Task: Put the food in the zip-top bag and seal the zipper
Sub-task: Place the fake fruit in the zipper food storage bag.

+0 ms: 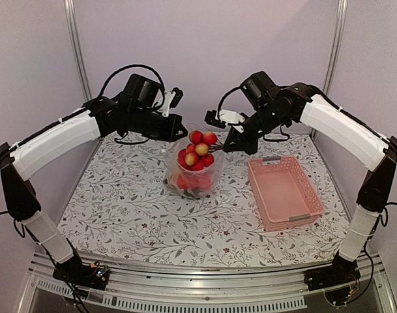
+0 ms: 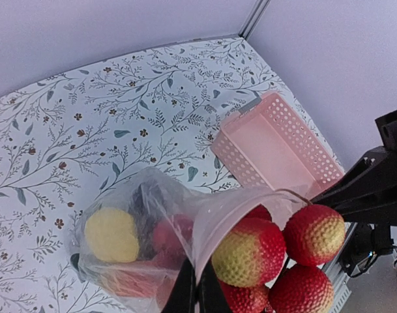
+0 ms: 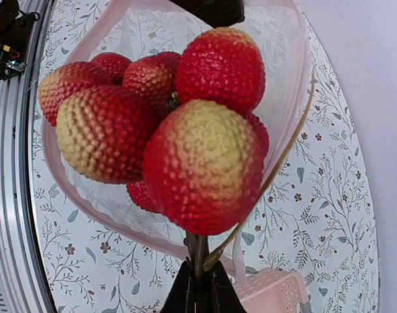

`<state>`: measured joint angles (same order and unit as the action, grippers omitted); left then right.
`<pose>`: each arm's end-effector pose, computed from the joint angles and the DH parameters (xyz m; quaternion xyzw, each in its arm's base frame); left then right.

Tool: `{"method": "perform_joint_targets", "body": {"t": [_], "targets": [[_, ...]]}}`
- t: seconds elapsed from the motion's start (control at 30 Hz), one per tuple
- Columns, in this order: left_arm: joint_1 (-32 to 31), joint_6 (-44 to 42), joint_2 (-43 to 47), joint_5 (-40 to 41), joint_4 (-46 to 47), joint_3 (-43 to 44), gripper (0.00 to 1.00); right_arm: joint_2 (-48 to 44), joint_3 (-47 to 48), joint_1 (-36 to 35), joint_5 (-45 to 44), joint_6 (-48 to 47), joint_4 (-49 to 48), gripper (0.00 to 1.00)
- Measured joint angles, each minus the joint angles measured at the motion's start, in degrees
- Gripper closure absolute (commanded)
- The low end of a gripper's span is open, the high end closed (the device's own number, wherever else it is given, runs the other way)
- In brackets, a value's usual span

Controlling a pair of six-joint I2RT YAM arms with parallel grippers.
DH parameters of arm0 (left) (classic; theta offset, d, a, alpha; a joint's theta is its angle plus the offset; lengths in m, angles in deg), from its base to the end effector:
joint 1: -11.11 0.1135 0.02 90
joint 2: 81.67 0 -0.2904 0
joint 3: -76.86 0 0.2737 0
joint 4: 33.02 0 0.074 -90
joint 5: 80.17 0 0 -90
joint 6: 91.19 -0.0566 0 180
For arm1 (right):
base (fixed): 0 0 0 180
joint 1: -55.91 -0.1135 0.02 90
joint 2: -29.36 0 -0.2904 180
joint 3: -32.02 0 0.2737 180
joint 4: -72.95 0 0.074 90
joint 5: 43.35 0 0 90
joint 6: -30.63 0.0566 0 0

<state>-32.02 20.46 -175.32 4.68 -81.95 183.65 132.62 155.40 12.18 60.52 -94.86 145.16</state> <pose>0.2963 -0.2845 0.3893 0.1858 0.8699 -0.2776 0.3629 0.2962 0.3021 0.3886 -0.6288 0.6983 0.1371 0.3134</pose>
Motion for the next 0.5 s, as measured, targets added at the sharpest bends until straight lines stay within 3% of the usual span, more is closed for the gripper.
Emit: {"method": "perform_joint_targets", "body": {"t": [0.13,0.33,0.5], "targets": [[0.0,0.0,0.0,0.0,0.0,0.0,1.0,0.0,0.3,-1.8,-1.1,0.2,0.5,0.9],[0.0,0.0,0.0,-0.2,0.0,0.0,1.0,0.5,1.5,-6.0,-6.4,0.6,0.4,0.65],[0.0,0.0,0.0,-0.2,0.0,-0.2,1.0,1.3,3.1,-6.9,-10.0,1.9,-1.8,0.63]]}}
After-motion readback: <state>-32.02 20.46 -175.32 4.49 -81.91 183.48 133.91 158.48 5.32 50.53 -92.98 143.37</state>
